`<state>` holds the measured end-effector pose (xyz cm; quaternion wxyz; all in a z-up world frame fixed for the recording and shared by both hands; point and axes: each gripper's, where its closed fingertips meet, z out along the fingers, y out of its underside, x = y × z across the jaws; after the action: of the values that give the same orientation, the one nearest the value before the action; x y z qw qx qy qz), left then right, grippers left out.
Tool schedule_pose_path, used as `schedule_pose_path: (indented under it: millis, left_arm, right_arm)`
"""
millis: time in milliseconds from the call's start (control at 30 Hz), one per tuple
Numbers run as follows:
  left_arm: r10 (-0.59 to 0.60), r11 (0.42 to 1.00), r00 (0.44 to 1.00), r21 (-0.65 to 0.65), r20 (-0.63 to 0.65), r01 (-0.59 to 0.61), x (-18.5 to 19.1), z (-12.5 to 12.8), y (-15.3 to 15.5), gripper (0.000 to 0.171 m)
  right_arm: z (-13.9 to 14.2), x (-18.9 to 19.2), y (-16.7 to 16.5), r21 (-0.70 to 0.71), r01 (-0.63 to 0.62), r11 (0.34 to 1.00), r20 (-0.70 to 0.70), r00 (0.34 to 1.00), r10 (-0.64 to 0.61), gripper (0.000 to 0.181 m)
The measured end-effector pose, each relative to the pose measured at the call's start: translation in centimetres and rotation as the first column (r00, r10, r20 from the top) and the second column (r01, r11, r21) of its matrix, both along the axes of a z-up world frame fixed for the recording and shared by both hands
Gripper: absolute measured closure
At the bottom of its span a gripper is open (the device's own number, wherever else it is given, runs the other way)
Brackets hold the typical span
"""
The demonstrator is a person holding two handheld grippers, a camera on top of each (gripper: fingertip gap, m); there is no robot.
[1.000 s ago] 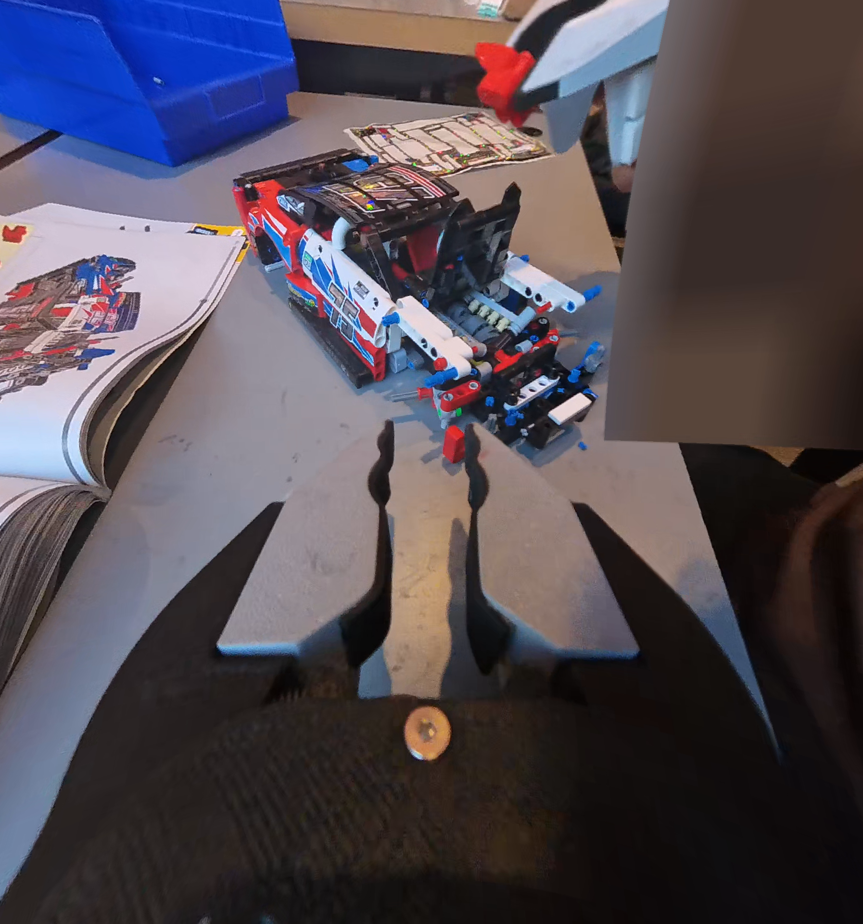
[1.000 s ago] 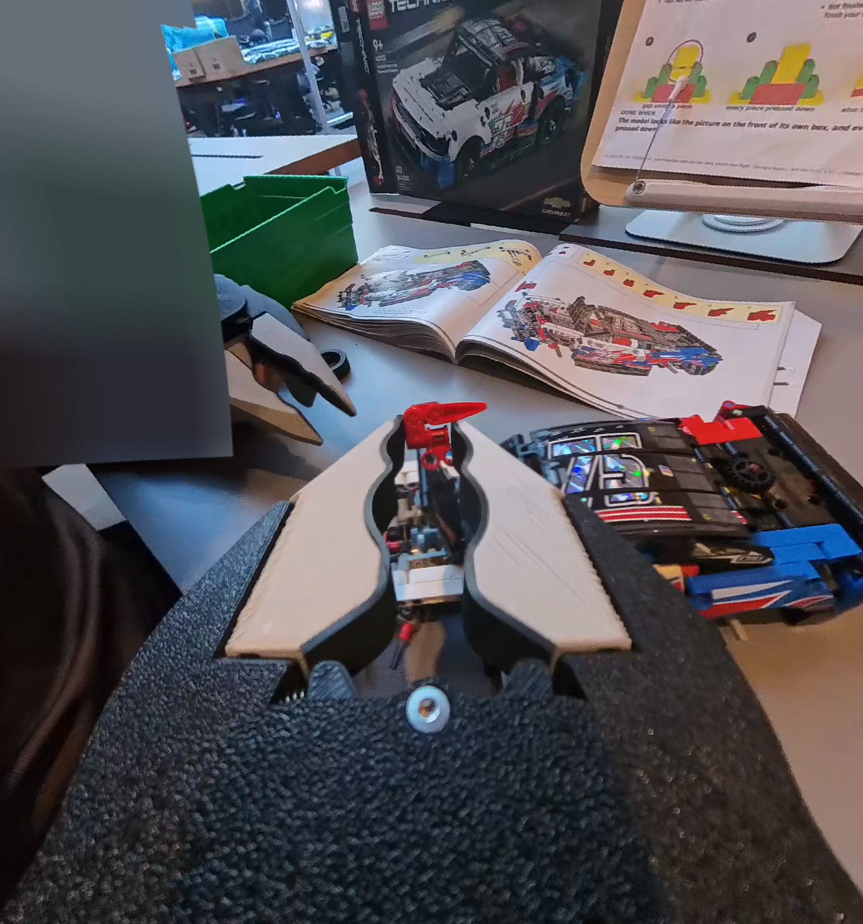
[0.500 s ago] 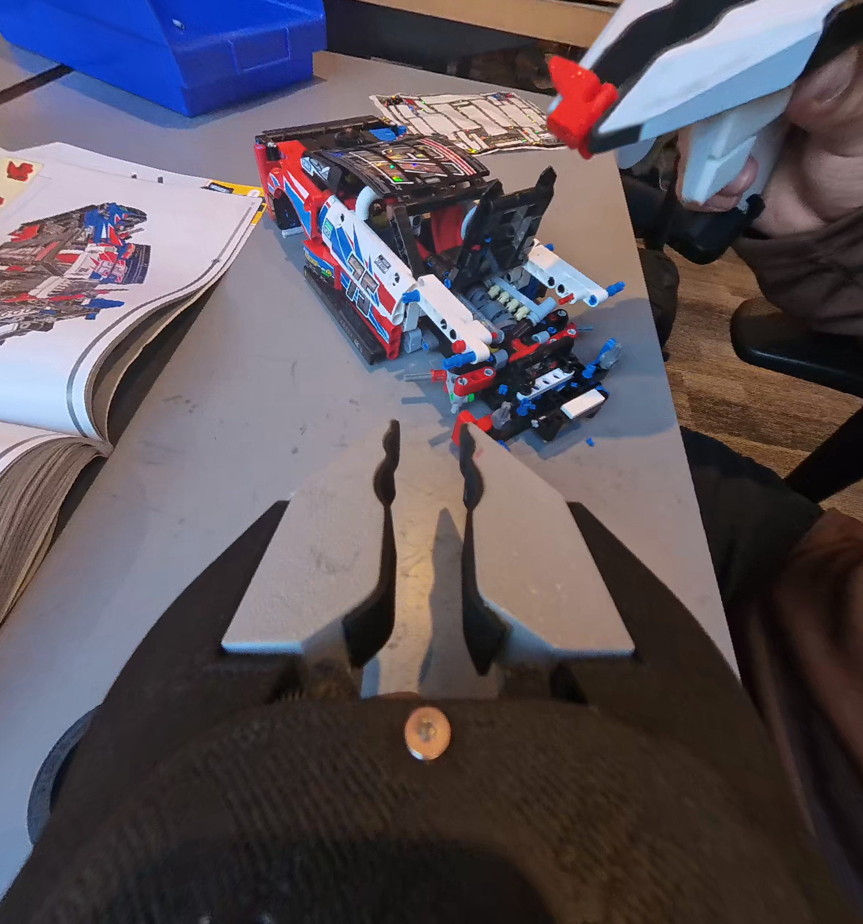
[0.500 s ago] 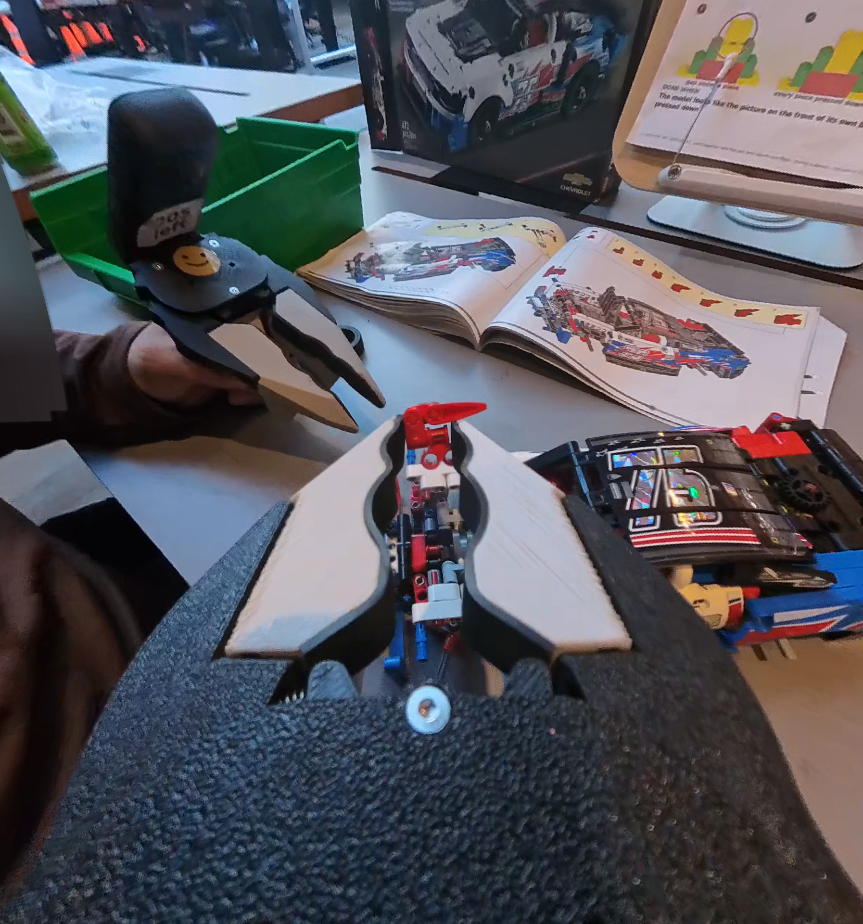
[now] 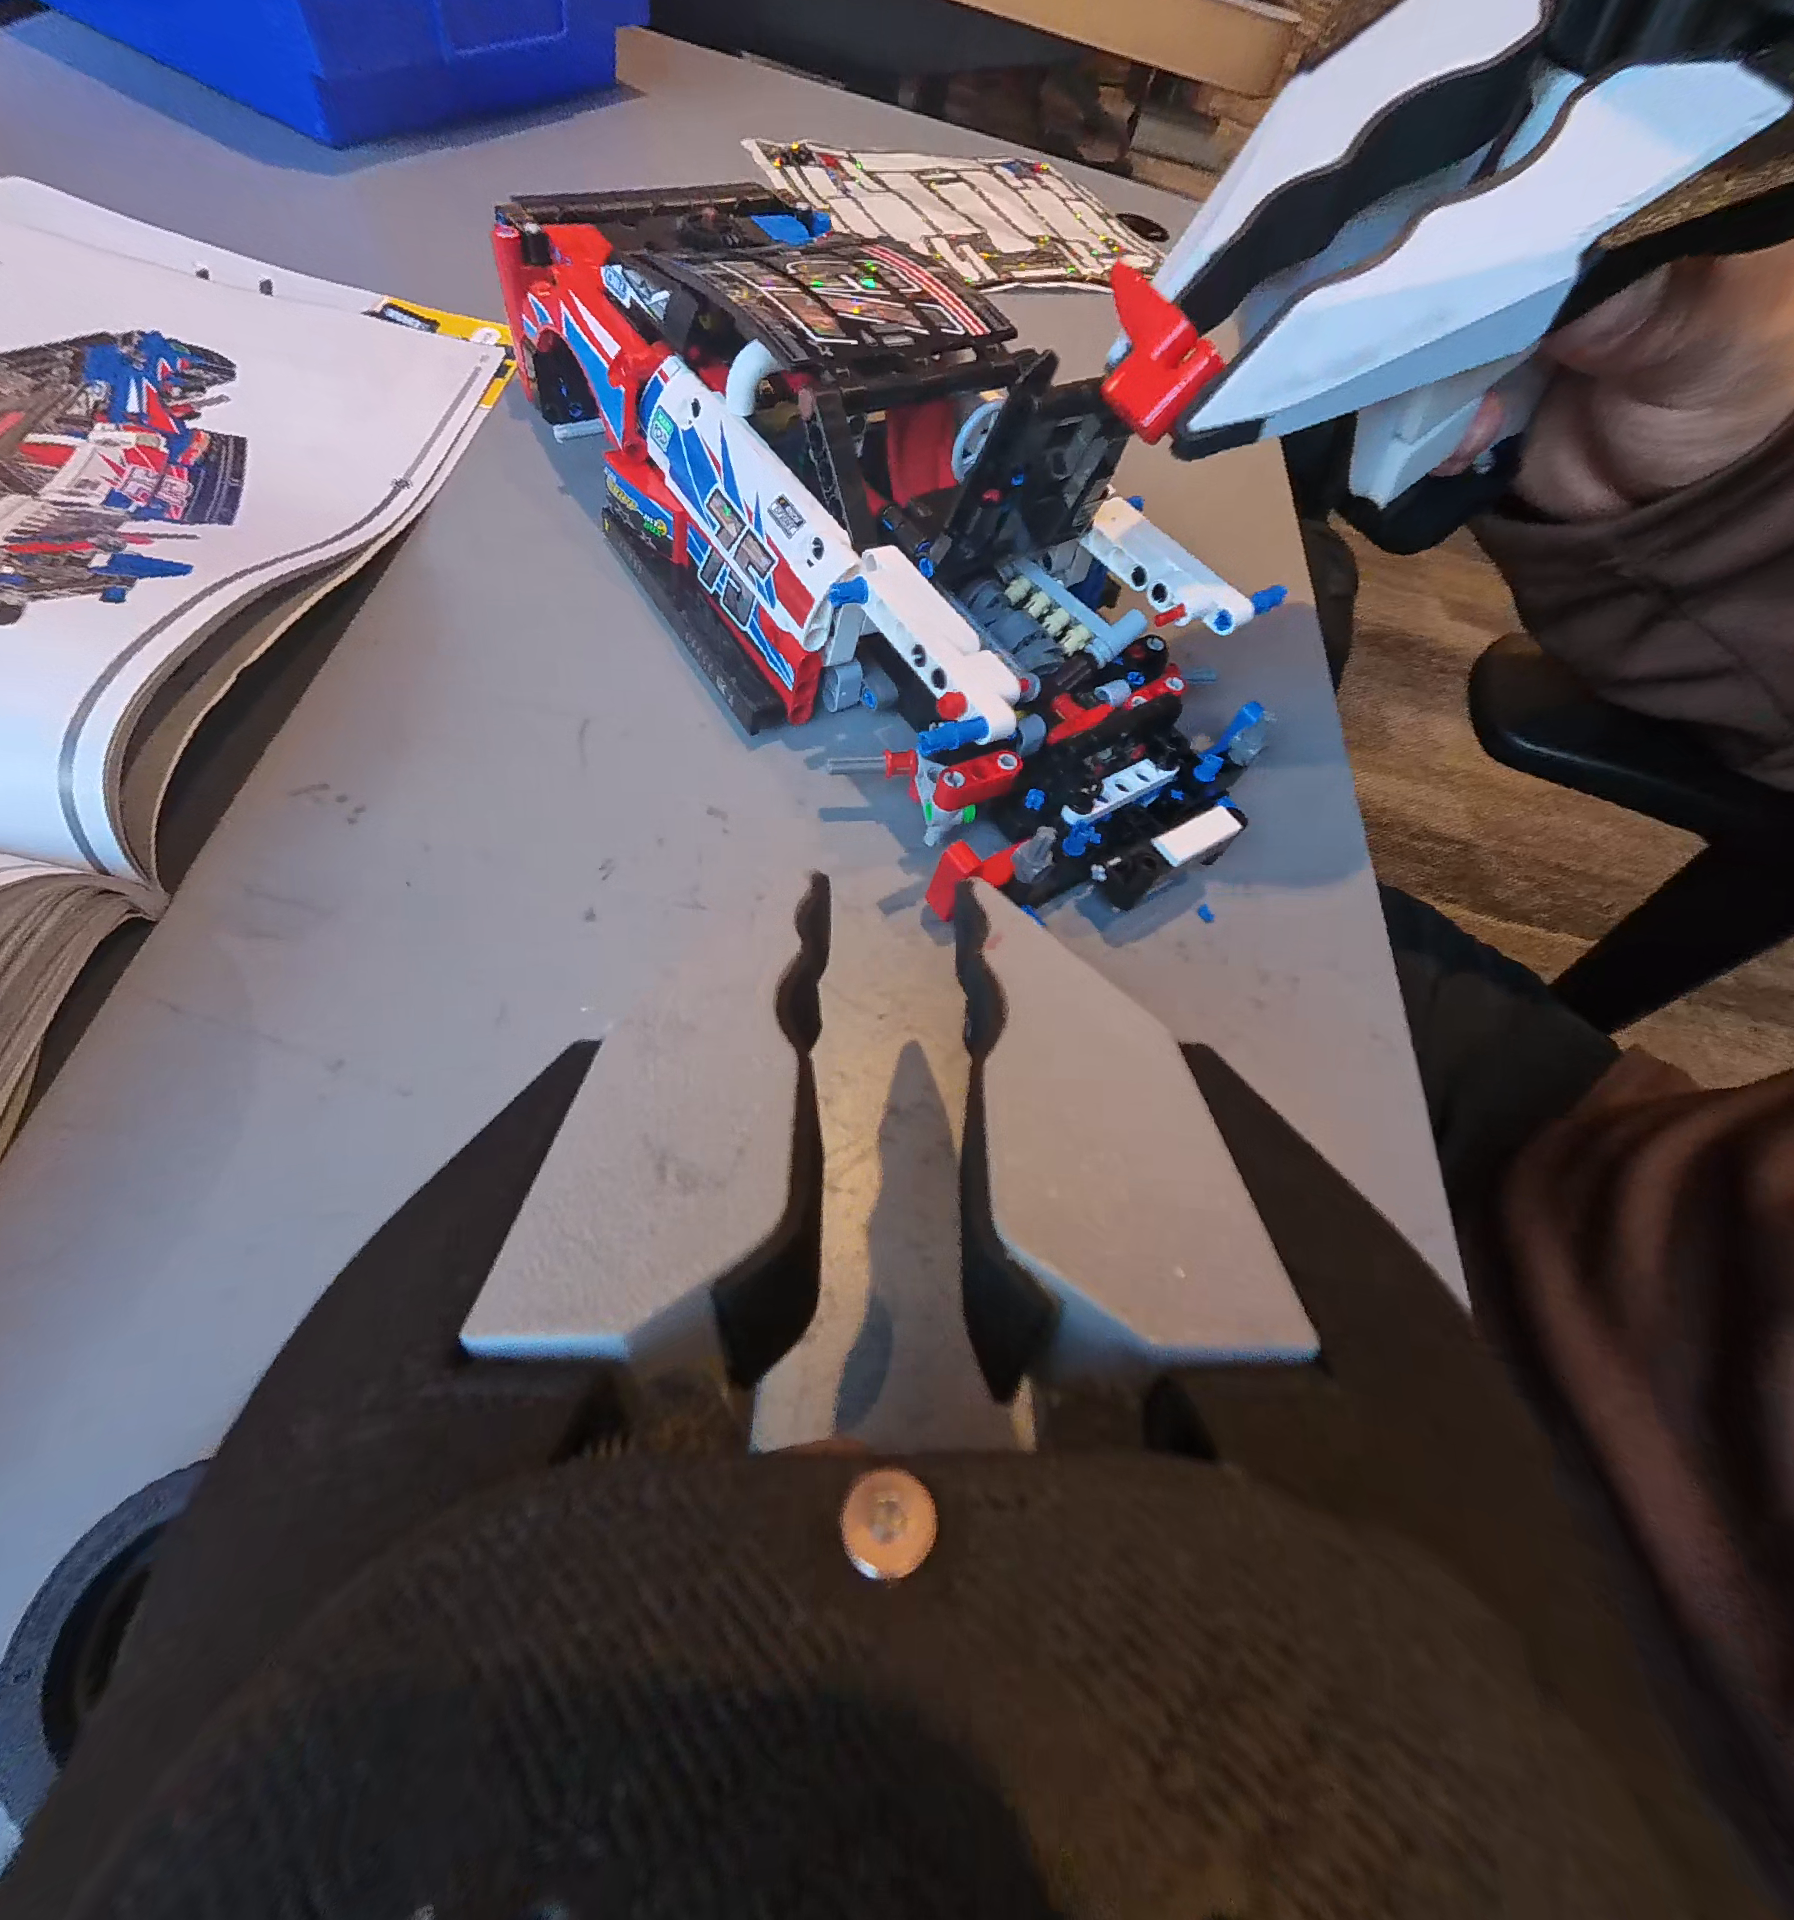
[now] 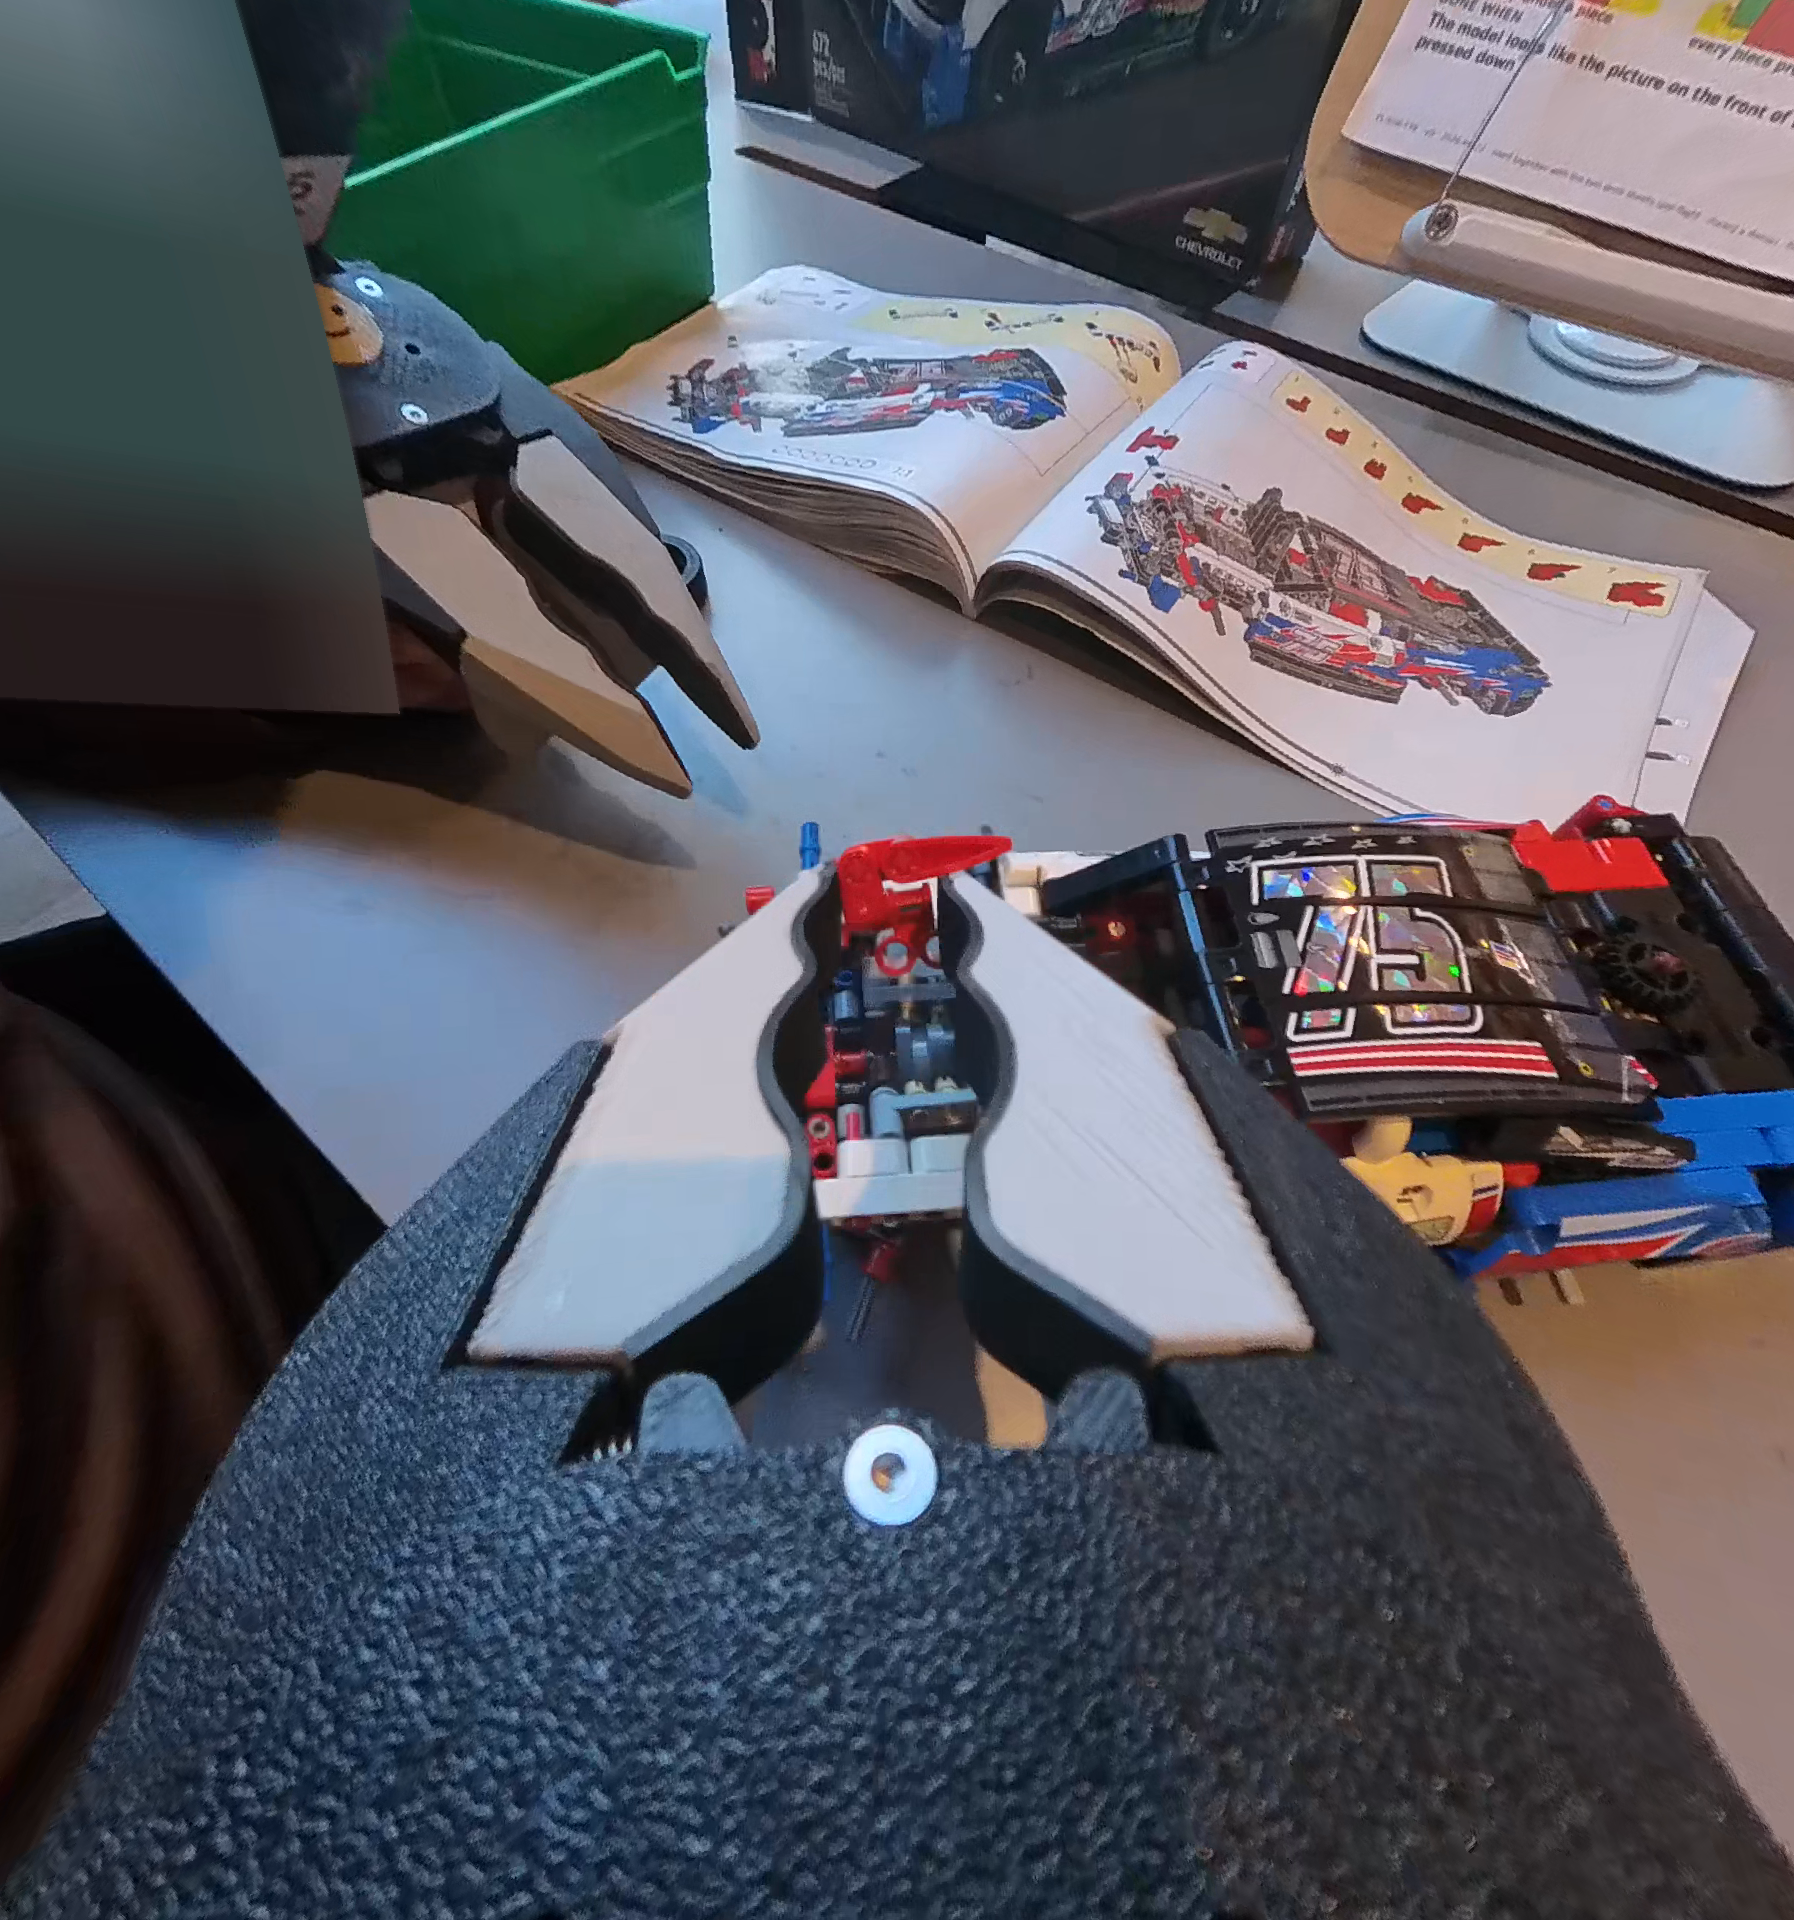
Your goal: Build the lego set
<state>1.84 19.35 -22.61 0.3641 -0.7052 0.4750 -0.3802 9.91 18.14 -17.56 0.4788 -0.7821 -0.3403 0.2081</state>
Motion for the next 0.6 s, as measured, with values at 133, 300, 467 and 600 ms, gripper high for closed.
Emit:
schedule_pose_path:
  millis: [133,300,467,600]
  left_arm:
    - [0.000,1.000,1.000,0.000,-0.001,0.000,0.0,0.0,0.0,0.151]
    - [-0.008,1.000,1.000,0.023,-0.020,0.009,0.1,-0.2,-0.5,0.151]
    - [-0.035,0.998,0.999,0.042,-0.027,0.036,0.3,-0.2,-1.1,0.150]
    - [-0.068,0.995,0.996,0.070,-0.050,0.072,0.6,-0.4,-1.9,0.150]
  right_arm:
    - [-0.1,0.6,0.2,-0.055,-0.002,0.998,-0.001,1.000,0.002,0.164]
    - [0.0,0.1,-0.3,-0.140,-0.033,0.990,0.050,0.998,0.040,0.164]
    - [-1.3,-1.3,-1.1,-0.273,-0.098,0.957,0.144,0.980,0.141,0.164]
    - [-1.7,-2.4,-1.7,-0.355,-0.129,0.926,0.147,0.970,0.191,0.164]
